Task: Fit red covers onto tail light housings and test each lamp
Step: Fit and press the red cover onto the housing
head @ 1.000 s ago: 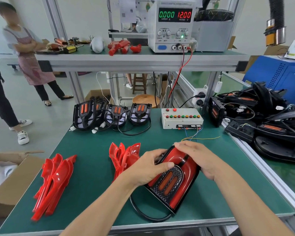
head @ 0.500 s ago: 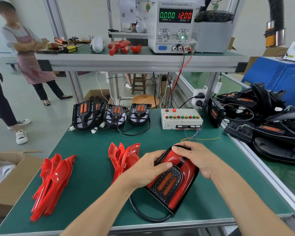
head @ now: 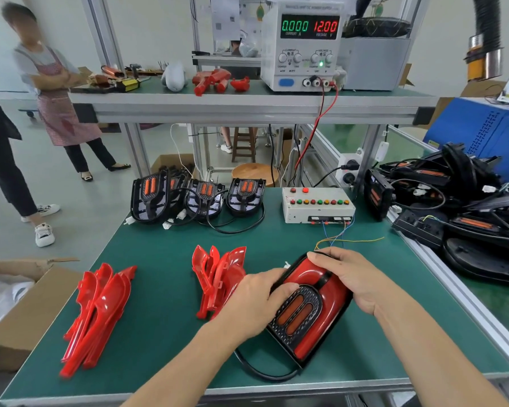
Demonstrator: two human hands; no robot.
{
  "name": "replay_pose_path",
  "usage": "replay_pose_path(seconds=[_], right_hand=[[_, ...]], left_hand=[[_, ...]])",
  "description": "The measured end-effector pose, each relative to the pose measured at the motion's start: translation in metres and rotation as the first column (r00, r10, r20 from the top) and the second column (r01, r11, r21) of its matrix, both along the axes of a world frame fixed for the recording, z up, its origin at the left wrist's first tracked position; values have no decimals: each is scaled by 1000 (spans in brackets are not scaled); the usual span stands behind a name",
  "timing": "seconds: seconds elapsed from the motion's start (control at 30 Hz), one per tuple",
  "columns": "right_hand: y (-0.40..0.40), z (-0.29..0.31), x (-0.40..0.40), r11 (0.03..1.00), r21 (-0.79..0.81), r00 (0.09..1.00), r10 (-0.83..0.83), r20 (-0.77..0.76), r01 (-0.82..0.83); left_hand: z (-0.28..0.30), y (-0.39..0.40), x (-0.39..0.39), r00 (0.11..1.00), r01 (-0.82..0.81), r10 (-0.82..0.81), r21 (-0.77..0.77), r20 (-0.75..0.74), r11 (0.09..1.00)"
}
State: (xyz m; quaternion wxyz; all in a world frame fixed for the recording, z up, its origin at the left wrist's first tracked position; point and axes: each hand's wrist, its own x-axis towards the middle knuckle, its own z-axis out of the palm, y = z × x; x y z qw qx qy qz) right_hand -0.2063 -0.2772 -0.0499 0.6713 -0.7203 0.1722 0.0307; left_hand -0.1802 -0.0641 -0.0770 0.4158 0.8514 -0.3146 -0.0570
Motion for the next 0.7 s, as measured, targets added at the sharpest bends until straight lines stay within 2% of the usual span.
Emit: replay_pose_path(seconds=[0.1, 0.43, 0.7], right_hand=[[0, 1, -1, 999, -34, 1000, 20, 8, -20], [0, 5, 1, 998, -40, 998, 42, -54, -44], [2, 6, -1, 1000, -18, 998, 20, -55, -21]], left_hand=[[-2, 0, 0, 996, -18, 15, 33, 92, 999], [-5, 6, -1, 991, 64, -81, -153, -106, 986], [-10, 7, -1, 987, 63, -89, -189, -131, 980]])
